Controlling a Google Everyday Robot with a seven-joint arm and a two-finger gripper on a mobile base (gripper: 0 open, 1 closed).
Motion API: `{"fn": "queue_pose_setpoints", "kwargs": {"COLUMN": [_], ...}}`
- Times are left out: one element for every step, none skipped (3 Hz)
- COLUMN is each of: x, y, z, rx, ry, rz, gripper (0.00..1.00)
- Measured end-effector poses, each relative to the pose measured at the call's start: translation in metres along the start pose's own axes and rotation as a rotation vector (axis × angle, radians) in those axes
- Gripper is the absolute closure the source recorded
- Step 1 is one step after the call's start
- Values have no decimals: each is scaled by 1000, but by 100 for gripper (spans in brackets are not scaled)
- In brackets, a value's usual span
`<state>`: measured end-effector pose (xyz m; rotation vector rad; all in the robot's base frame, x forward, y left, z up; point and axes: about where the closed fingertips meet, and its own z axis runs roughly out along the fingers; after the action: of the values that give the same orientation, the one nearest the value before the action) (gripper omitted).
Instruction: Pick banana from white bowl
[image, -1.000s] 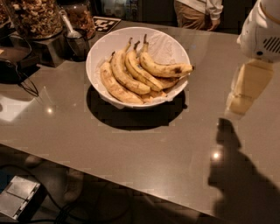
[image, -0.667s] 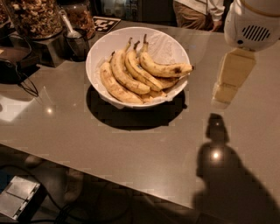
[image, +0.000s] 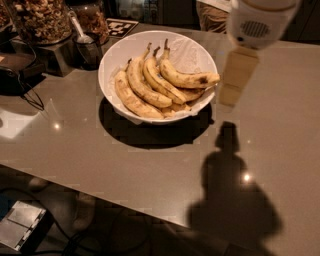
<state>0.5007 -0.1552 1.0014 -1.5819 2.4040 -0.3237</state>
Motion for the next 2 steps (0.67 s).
{"fn": "queue_pose_setpoints", "kwargs": {"x": [-37,-50], "y": [-12,-16], "z": [10,10], "rx": [15,36], "ry": [35,8], "rz": [-1,-10], "gripper": [0,0]}}
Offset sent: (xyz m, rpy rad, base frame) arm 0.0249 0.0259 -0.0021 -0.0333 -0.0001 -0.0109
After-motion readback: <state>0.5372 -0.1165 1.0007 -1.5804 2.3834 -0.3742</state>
